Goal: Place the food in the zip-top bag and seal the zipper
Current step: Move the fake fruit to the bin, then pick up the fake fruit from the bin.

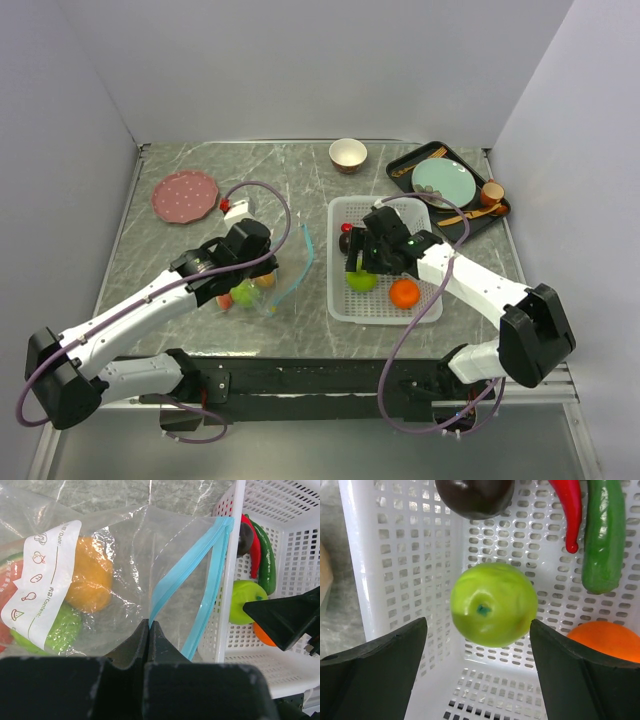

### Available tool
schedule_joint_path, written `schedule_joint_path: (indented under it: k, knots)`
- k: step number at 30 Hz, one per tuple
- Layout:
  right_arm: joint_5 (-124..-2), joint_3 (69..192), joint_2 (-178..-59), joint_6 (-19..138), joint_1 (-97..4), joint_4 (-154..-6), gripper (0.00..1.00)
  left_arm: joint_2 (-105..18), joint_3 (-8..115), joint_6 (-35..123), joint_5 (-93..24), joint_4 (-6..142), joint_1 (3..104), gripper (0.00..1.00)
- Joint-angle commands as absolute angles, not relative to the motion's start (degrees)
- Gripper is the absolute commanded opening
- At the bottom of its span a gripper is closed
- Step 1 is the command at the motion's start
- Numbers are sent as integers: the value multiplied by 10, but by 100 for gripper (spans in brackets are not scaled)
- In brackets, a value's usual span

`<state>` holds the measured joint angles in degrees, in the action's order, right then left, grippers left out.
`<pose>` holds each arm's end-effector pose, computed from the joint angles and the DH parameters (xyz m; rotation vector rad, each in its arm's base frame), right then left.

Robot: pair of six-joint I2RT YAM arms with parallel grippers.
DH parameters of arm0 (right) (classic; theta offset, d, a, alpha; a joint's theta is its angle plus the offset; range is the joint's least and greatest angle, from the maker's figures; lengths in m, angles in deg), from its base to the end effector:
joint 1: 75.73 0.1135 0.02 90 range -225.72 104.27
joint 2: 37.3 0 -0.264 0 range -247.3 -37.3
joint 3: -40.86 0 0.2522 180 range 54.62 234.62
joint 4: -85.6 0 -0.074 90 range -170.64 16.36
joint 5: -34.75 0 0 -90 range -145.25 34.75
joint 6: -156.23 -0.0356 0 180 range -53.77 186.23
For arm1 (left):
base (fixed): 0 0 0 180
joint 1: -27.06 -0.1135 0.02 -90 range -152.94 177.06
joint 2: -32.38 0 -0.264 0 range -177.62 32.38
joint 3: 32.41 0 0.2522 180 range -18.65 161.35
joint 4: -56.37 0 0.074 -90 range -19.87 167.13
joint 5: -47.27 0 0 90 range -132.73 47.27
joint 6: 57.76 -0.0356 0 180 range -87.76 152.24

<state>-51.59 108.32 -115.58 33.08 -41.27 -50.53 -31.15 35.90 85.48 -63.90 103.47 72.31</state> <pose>0.2300 0.1551 0.2353 -0.0032 2.5683 0.3866 0.1731 -0.1564 0.2987 -0.3480 2.2700 -0.4869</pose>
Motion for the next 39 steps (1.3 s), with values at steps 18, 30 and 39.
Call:
schedule_joint_path:
  k: [18, 30, 39]
  knots:
    - [-535, 1080, -1156, 333, -420, -532, 87, -318, 365, 849, -641, 1027, 724, 1]
    - [-512, 1089, -1208, 342, -422, -509, 77, -326, 373, 850, -643, 1032, 724, 1]
    - [-517, 1098, -1218, 346, -422, -503, 66, -333, 373, 851, -633, 1023, 724, 1]
